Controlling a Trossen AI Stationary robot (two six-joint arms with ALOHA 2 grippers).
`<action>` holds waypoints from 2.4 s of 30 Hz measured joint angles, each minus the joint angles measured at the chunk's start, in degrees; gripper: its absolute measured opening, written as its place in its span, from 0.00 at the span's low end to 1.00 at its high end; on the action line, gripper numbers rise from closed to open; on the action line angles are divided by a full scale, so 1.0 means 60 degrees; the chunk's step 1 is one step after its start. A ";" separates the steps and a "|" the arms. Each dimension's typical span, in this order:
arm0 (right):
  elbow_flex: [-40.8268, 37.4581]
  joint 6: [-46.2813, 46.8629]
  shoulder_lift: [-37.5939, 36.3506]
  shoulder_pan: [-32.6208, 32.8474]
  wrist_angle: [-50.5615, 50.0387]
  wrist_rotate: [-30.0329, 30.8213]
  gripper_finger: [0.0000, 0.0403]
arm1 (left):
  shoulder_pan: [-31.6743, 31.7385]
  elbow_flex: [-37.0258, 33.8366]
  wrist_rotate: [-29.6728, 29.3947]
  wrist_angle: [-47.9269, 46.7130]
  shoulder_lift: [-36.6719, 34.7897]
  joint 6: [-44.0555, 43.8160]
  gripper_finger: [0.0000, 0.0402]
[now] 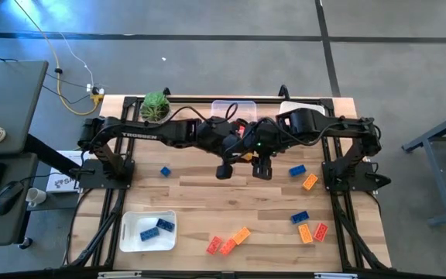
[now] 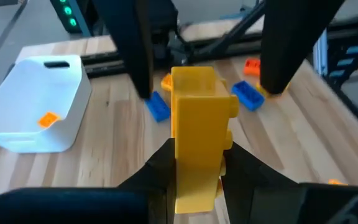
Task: Sort & place blocks by color
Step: Put the yellow game piece into the top white bin
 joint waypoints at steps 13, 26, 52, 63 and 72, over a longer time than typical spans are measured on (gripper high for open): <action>0.0000 0.0404 0.0000 -0.0004 -0.0004 -0.0040 0.40 | -0.0073 0.0000 0.0011 0.0778 0.0000 -0.0355 0.17; 0.0004 0.0425 0.0000 -0.0014 -0.0196 -0.0001 0.17 | -0.0040 0.0000 -0.0478 0.0783 0.0000 -0.0862 0.28; -0.1865 0.2584 0.0055 -0.1179 -0.1406 0.2328 0.17 | 0.0264 -0.0011 -0.1422 -0.2442 0.0000 -0.0991 0.51; -0.4215 0.3194 0.0007 -0.3122 -0.1388 0.3323 0.17 | 0.0240 -0.0015 -0.2539 -0.4061 -0.0015 -0.0810 0.50; -0.5899 0.2991 0.0011 -0.5072 -0.1245 0.3277 0.21 | 0.0250 -0.0015 -0.2574 -0.4643 -0.0023 -0.0810 0.50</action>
